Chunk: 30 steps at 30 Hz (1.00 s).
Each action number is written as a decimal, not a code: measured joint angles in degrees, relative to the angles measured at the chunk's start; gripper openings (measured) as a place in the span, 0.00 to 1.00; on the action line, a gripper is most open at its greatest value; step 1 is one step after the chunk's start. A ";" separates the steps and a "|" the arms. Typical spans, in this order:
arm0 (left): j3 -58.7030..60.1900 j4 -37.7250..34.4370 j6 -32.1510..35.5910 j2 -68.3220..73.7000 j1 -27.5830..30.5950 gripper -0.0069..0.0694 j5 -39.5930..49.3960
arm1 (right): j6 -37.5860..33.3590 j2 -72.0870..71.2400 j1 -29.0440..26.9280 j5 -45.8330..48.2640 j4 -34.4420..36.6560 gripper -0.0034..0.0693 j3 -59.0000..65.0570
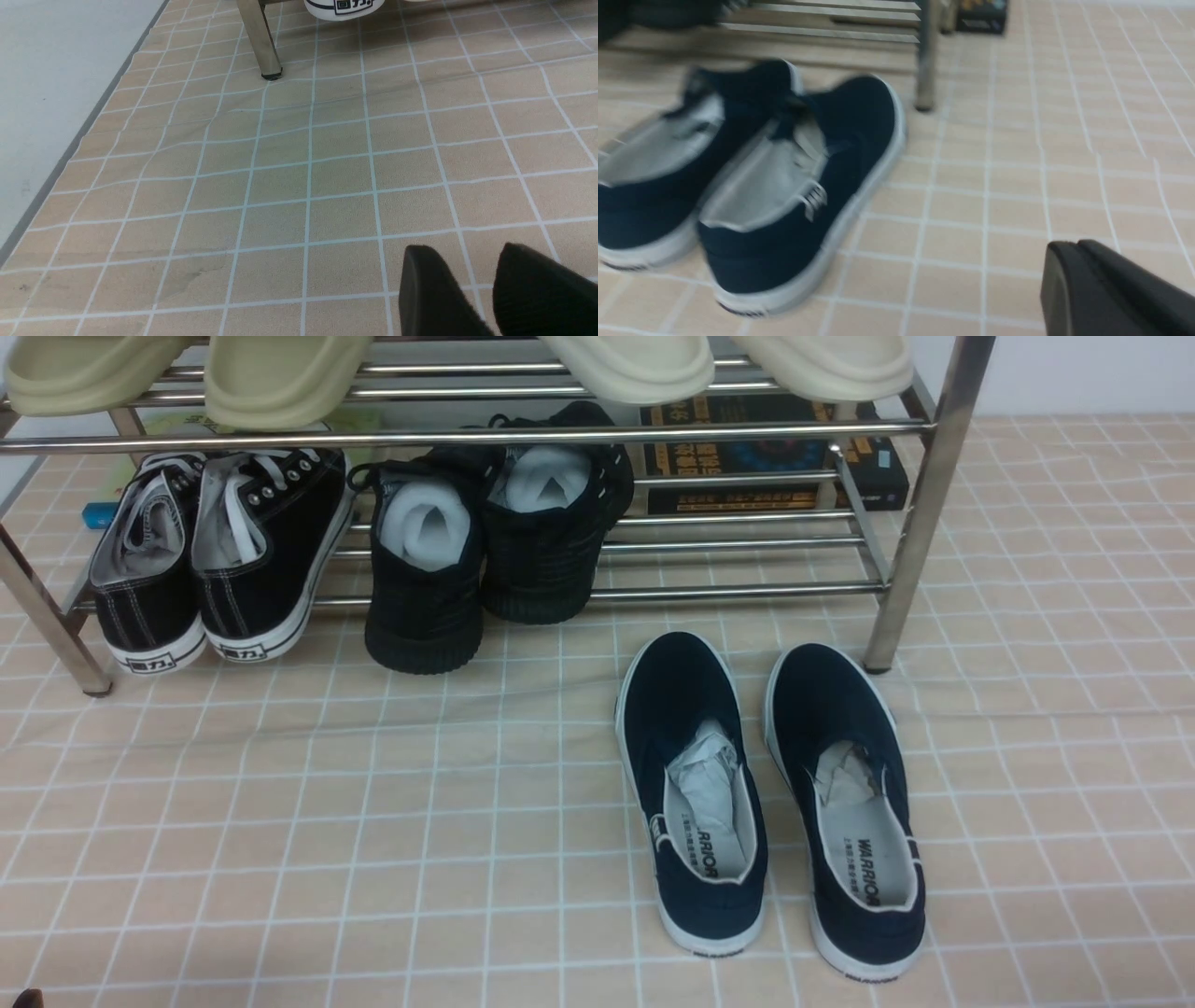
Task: Take the shoes off the shelf from the light coffee tablecloth by hand.
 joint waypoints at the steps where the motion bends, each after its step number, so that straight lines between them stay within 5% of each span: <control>1: 0.00 0.00 0.00 0.00 0.00 0.40 0.00 | 0.00 -0.99 -1.42 0.05 0.00 0.07 1.45; 16: 0.00 0.00 0.00 0.00 0.00 0.40 0.00 | 0.00 -4.17 -8.61 3.71 0.00 0.09 2.99; 30: 0.00 0.00 0.00 0.00 0.00 0.40 0.00 | 0.00 -4.17 -9.02 3.73 0.15 0.12 2.99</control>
